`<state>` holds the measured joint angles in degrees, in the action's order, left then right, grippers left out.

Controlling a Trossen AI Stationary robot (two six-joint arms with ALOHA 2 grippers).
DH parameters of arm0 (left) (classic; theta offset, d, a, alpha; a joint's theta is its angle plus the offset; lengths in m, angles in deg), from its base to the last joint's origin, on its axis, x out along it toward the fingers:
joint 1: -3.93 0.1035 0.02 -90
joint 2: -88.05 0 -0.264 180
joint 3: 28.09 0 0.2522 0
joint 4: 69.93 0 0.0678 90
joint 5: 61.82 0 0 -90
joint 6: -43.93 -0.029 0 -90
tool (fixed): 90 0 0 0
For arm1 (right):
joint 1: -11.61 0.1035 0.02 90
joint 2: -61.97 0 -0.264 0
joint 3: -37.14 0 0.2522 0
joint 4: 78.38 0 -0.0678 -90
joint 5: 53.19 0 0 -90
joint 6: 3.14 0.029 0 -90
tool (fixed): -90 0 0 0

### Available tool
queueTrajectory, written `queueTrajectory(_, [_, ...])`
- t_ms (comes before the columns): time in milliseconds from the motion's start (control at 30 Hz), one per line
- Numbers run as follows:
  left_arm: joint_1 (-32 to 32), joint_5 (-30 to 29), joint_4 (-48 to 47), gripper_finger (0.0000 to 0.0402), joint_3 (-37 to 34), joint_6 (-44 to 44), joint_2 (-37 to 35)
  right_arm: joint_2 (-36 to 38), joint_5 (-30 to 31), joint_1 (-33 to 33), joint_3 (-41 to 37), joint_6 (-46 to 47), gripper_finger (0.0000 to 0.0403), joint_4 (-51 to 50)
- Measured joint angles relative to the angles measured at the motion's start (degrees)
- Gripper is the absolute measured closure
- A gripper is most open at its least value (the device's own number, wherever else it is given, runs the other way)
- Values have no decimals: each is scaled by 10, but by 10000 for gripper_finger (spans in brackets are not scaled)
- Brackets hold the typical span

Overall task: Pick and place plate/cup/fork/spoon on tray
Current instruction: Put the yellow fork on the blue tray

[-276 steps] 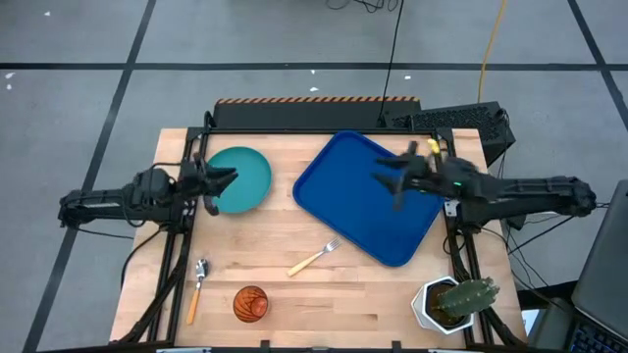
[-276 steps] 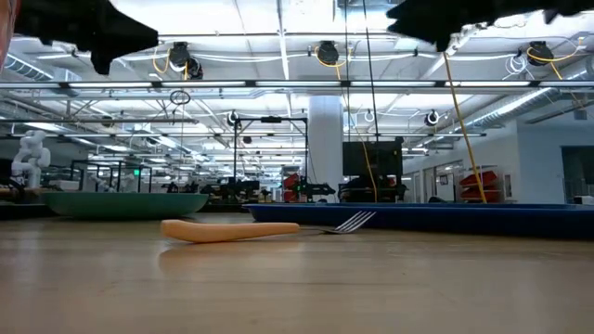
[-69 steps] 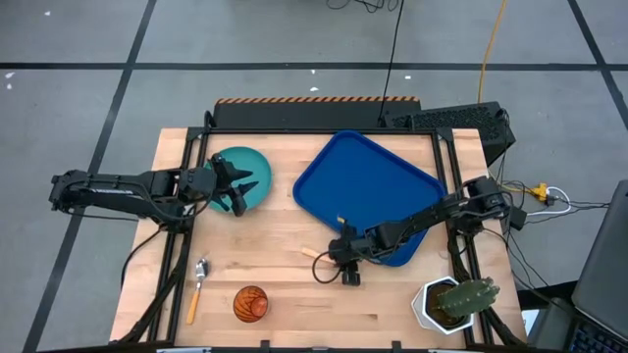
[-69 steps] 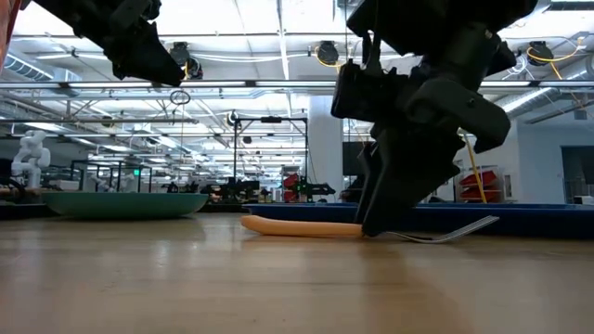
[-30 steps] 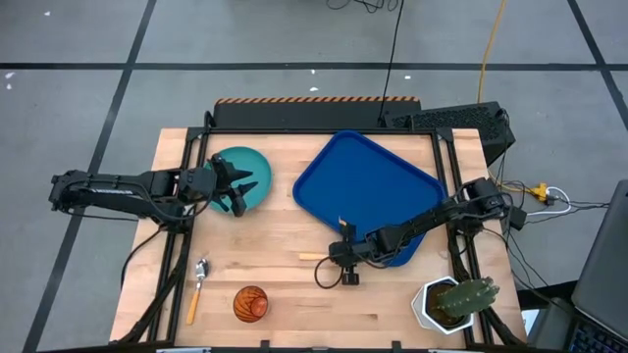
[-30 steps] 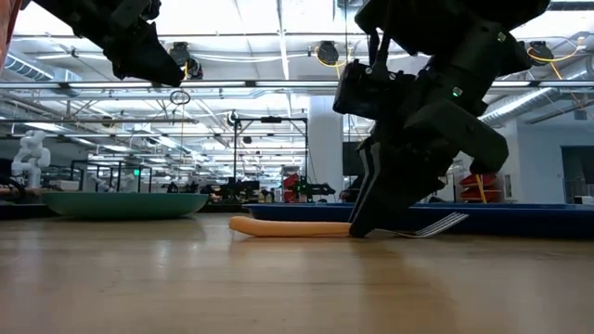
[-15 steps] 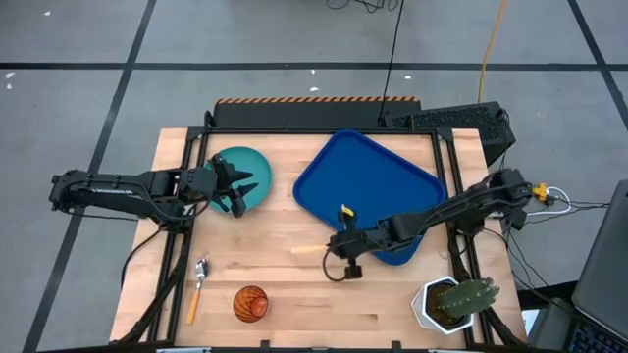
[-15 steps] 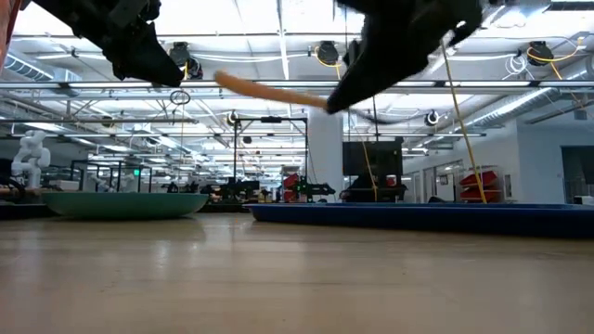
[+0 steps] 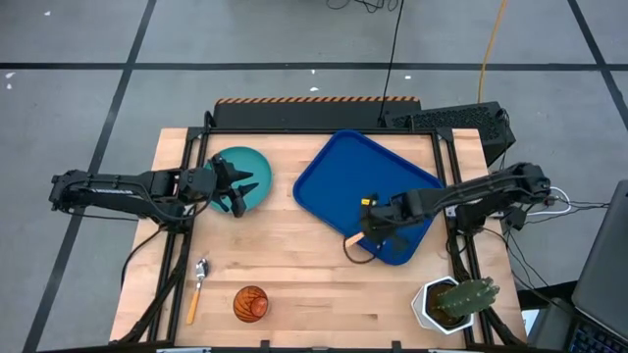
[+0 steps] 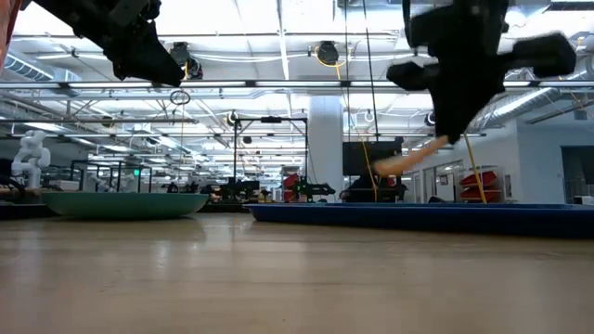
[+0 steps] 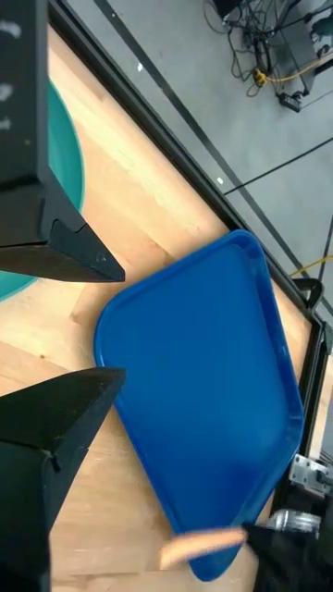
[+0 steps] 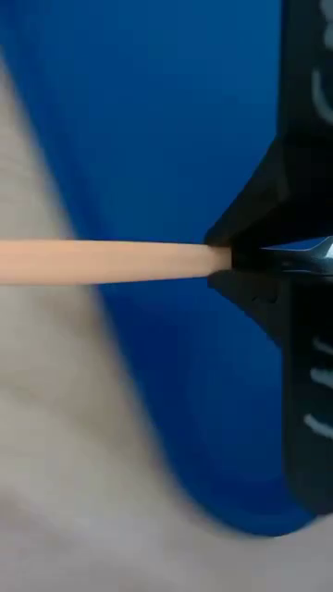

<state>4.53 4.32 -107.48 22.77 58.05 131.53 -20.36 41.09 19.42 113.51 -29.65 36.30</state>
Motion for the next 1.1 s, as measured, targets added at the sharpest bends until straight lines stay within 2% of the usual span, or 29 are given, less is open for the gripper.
queueTrajectory(167, [0,0,0,238,0,13,0,0,-2,-48,0,-55,392,-68])
queueTrajectory(300, [0,0,0,238,0,14,0,4,-34,-88,-5,-90,392,-87])
queueTrajectory(400, [0,0,-2,238,0,14,0,20,-59,-111,-32,-115,392,-91])
queueTrajectory(533, [0,0,-6,238,0,14,0,66,-59,-136,-77,-137,392,-97])
queueTrajectory(633, [0,0,-5,238,0,11,0,109,-59,-147,-103,-146,392,-97])
queueTrajectory(767, [0,0,1,238,0,9,0,167,-61,-153,-135,-232,392,-93])
queueTrajectory(833, [1,-1,1,238,0,9,0,188,-61,-157,-155,-245,392,-87])
queueTrajectory(1100, [1,-1,4,238,0,-3,0,205,-108,-165,-247,-239,390,-31])
